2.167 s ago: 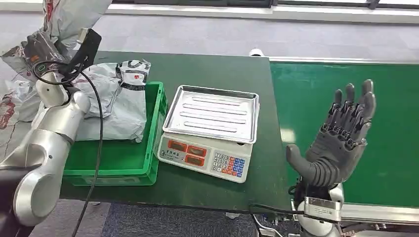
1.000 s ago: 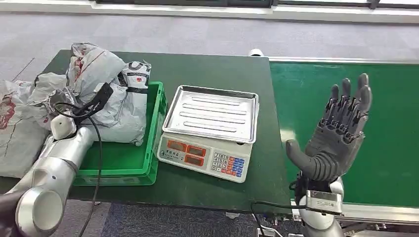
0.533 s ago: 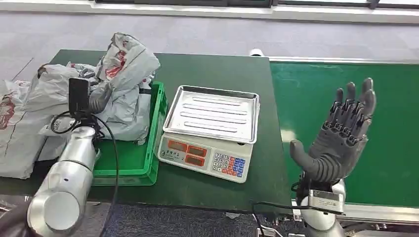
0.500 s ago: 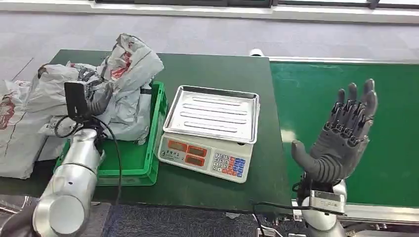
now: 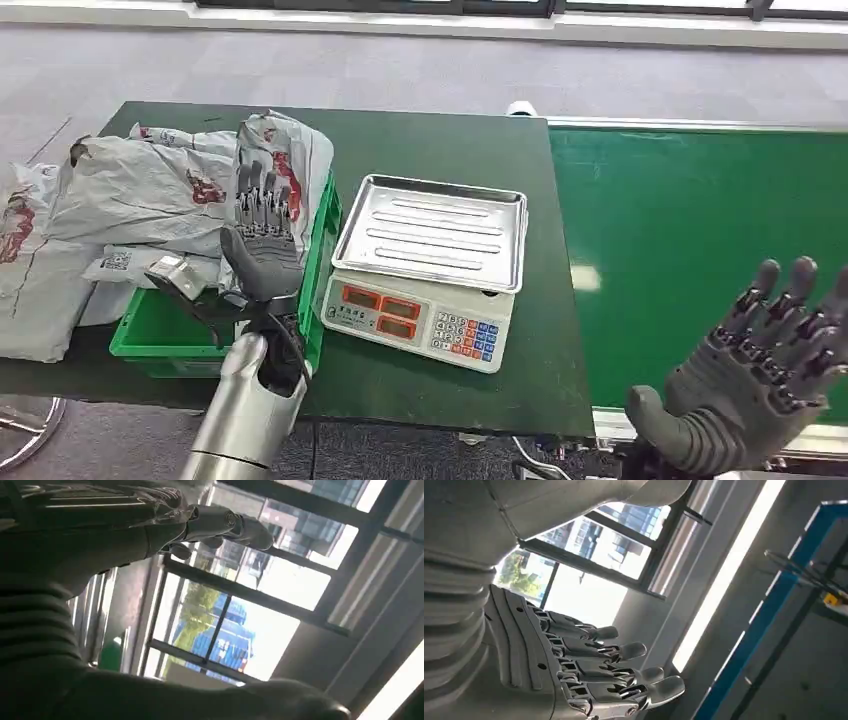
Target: Moved the parcel from conveyor to table for the left to box.
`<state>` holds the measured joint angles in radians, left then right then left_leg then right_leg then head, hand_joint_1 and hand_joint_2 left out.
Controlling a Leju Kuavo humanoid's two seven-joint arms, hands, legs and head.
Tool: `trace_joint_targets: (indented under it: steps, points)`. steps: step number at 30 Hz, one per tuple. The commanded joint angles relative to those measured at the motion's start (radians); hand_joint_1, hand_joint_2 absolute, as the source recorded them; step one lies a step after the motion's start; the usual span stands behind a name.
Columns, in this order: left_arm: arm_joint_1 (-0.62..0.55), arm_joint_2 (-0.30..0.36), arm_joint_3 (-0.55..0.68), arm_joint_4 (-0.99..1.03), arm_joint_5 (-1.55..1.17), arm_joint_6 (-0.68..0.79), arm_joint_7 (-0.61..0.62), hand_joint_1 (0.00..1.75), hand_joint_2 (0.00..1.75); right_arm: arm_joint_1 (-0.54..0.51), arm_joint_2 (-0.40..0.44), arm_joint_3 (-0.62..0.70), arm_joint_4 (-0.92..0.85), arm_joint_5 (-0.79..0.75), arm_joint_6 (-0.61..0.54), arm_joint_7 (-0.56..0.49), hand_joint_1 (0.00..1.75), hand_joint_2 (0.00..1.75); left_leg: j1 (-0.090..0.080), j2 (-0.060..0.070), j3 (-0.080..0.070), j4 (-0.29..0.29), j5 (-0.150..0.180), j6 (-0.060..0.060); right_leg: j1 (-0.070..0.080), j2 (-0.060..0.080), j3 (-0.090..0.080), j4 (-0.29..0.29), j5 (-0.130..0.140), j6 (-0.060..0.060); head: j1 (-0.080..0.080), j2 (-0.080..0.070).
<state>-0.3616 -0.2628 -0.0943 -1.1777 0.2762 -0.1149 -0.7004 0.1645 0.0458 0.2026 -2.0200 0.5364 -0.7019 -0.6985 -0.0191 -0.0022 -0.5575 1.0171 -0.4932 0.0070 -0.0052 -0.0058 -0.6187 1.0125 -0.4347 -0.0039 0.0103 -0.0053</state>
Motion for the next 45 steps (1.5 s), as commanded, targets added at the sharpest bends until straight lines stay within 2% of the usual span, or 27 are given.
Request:
trace_joint_targets:
  steps: [1,6,19,21,22,24,28,29,31,33,37,45]
  points:
    - [0.011,0.016,-0.114,-0.046,-0.020,-0.029,0.002,0.00,0.00,0.030,0.038,-0.063,-0.096,-0.007,0.004,0.000,0.00,1.75,0.000,0.000,0.001,-0.002,0.000,-0.003,0.000,0.000,0.001,-0.002,0.000,0.000,0.000,0.000]
    - [0.008,0.020,-0.115,-0.046,-0.020,-0.047,0.002,0.00,0.00,0.032,0.032,-0.065,-0.103,-0.017,0.004,0.000,0.00,1.75,0.001,0.000,0.002,-0.002,0.001,-0.004,0.001,0.000,0.003,-0.003,0.001,0.000,0.000,0.000]
    - [0.111,-0.038,-0.048,-0.314,-0.171,-0.167,0.002,0.00,0.00,0.015,-0.010,-0.045,-0.077,-0.058,0.004,0.000,0.00,1.75,0.002,0.005,0.004,-0.004,0.000,-0.004,0.001,0.005,0.003,-0.004,0.001,0.001,0.000,0.000]
    - [0.114,-0.043,-0.049,-0.328,-0.180,-0.171,0.002,0.00,0.00,0.009,-0.012,-0.045,-0.074,-0.061,0.004,0.000,0.00,1.75,0.002,0.004,0.007,-0.008,0.001,-0.006,0.002,0.005,0.006,-0.009,0.003,0.001,0.000,0.000]
    - [0.114,-0.043,-0.049,-0.327,-0.181,-0.172,0.002,0.00,0.00,0.007,-0.010,-0.046,-0.073,-0.060,0.004,0.000,0.00,1.75,0.000,0.004,0.002,-0.001,0.000,-0.002,0.000,0.004,0.001,-0.001,0.001,0.000,0.000,0.000]
    - [0.114,-0.046,-0.048,-0.339,-0.201,-0.166,0.002,0.00,0.00,-0.004,-0.008,-0.046,-0.069,-0.062,0.004,0.000,0.00,1.75,0.002,0.004,0.003,-0.003,0.000,-0.004,0.001,0.005,0.003,-0.005,0.002,0.001,0.000,0.000]
    - [0.085,-0.018,-0.101,-0.312,-0.243,-0.107,0.002,0.00,0.00,-0.030,-0.001,-0.041,-0.059,-0.073,0.004,0.000,0.00,1.75,0.002,0.004,0.003,-0.003,0.001,-0.003,0.001,0.005,0.003,-0.004,0.002,0.001,0.000,0.000]
    - [0.072,-0.018,-0.110,-0.298,-0.244,-0.097,0.002,0.00,0.00,-0.033,-0.003,-0.042,-0.060,-0.084,0.004,0.000,0.00,1.75,0.001,0.004,0.004,-0.004,0.001,-0.004,0.001,0.005,0.003,-0.004,0.002,0.001,0.000,0.000]
    - [0.050,-0.025,-0.127,-0.267,-0.246,-0.076,0.002,0.00,0.00,-0.049,-0.031,-0.034,0.019,-0.232,0.013,0.000,0.00,1.75,0.001,0.002,0.002,-0.002,0.001,-0.003,0.001,0.002,0.002,-0.003,0.001,0.001,0.000,0.000]
    - [0.046,-0.025,-0.135,-0.267,-0.249,-0.067,0.002,0.00,0.00,-0.066,-0.041,-0.042,0.046,-0.266,0.028,0.000,0.00,1.75,0.001,0.001,0.002,-0.001,0.001,-0.002,0.001,0.002,0.003,-0.003,0.001,0.001,0.000,0.000]
    - [0.093,-0.002,-0.168,-0.340,-0.272,-0.021,0.002,0.00,0.00,-0.088,-0.042,-0.066,0.085,-0.387,0.129,0.000,0.00,1.75,0.001,0.004,0.003,-0.002,0.001,-0.002,0.001,0.004,0.002,-0.003,0.002,0.001,0.000,0.000]
    - [0.117,0.005,-0.159,-0.369,-0.255,-0.021,0.002,0.00,0.00,-0.115,-0.035,-0.073,0.091,-0.420,0.158,0.000,0.00,1.75,0.001,0.003,0.003,-0.002,0.000,-0.002,0.000,0.004,0.002,-0.002,0.001,0.001,0.000,0.000]
